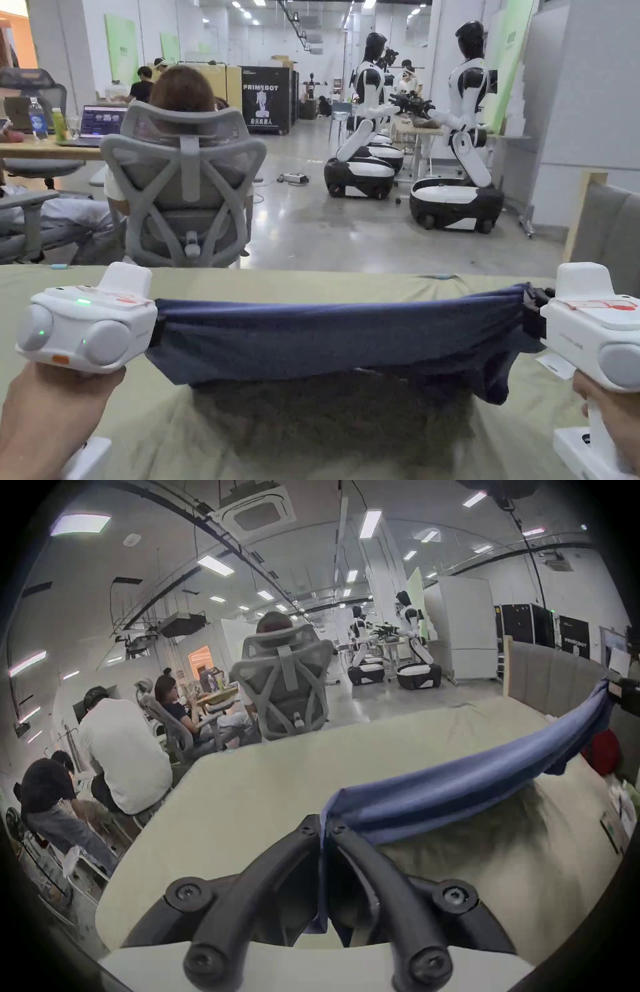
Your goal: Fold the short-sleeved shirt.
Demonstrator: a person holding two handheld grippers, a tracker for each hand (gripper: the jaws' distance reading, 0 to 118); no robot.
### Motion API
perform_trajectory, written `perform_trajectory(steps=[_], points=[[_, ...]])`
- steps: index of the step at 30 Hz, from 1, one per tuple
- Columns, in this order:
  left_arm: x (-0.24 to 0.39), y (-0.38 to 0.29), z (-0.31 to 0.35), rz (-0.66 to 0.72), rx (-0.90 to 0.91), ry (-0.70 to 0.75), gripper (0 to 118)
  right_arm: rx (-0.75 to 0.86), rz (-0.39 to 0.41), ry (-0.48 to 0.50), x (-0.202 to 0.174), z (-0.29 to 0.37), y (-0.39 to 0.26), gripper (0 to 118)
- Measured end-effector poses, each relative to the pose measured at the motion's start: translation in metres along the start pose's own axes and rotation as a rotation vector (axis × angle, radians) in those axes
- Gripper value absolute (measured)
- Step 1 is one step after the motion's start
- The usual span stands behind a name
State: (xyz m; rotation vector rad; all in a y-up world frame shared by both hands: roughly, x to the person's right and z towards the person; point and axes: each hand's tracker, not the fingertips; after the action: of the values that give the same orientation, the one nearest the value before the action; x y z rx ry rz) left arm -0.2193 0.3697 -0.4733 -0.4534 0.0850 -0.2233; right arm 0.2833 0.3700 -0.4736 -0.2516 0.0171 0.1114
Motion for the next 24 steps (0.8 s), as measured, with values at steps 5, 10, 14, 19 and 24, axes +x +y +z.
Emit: perform_trajectory(steps=[5,10,14,19,24], points=[[0.006,-0.099,0.045,0.020,-0.113,-0.052,0,-0.133,0.039,0.044,-0.012,0.056,-0.093,0],[0.011,-0.200,0.059,0.082,-0.280,-0.090,0,-0.298,0.061,0.088,-0.027,0.087,-0.194,0],[0.015,-0.246,0.054,0.115,-0.348,-0.104,0,-0.433,0.032,0.104,-0.037,0.093,-0.246,0],[0.012,-0.245,0.065,0.145,-0.225,-0.093,15,-0.435,-0.045,0.108,-0.040,0.097,-0.241,9],[0.035,-0.210,0.119,0.120,0.027,-0.042,92,-0.213,-0.158,0.173,-0.055,0.135,-0.184,99]])
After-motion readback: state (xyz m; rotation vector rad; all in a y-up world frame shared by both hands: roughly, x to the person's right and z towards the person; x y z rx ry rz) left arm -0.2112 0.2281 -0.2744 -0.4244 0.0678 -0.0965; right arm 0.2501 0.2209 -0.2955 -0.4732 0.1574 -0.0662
